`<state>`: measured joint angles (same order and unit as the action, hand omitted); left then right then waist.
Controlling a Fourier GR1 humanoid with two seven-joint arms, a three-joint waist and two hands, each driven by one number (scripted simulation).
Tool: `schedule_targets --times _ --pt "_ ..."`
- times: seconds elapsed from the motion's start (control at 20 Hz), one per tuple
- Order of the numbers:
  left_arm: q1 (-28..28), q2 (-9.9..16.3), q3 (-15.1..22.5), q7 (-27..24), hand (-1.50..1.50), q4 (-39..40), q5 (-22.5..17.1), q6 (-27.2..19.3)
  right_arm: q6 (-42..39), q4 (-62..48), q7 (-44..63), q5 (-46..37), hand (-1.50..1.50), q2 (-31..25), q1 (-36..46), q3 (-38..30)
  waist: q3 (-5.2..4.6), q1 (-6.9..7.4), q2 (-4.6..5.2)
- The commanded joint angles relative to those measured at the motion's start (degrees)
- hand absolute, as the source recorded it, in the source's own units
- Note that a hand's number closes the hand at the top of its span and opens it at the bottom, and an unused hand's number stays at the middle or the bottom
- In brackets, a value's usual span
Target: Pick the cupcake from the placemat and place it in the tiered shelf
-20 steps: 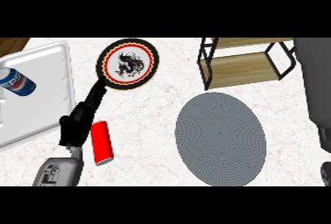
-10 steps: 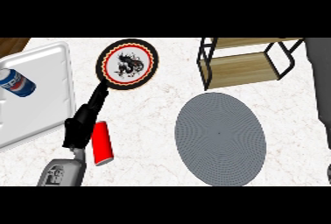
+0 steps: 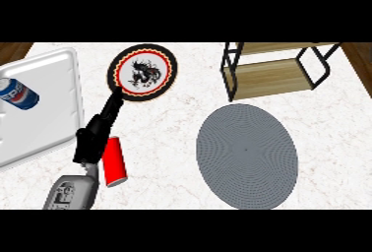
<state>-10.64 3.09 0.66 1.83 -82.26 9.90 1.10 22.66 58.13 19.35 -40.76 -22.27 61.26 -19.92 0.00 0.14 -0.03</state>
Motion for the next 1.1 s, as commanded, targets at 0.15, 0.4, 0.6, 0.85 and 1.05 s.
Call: schedule_targets --times 0.15,0.4,0.6,0.85,1.05 --pt "-1.15 1.17 -1.3 1.0 0.0 -0.9 -1.39 1.26 2.7 5.33 2.7 6.88 -1.5 -0.54 2.09 -5.38 0.02 -0.01 -0.03" --pt "0.07 1.25 -1.1 -0.29 0.0 -0.04 -0.58 0.84 2.77 10.95 11.33 7.64 -1.5 -5.95 4.57 -8.82 -0.04 -0.69 -0.31" --pt "0.23 0.07 -0.49 0.43 0.0 -0.99 0.03 -0.45 -4.53 13.52 16.49 11.74 -1.5 -13.3 -0.65 -13.77 0.0 -1.49 -0.37" --pt "1.29 2.14 -2.01 0.97 0.0 -2.5 -2.11 2.02 -15.87 16.91 22.2 16.37 -1.5 -20.17 -9.22 -17.64 0.03 -1.31 -0.43" --pt "3.55 0.74 -1.19 -2.16 0.0 -0.84 -0.79 0.36 -24.82 21.63 22.0 23.1 -1.5 -25.11 -18.35 -23.87 0.02 -1.73 -0.38"
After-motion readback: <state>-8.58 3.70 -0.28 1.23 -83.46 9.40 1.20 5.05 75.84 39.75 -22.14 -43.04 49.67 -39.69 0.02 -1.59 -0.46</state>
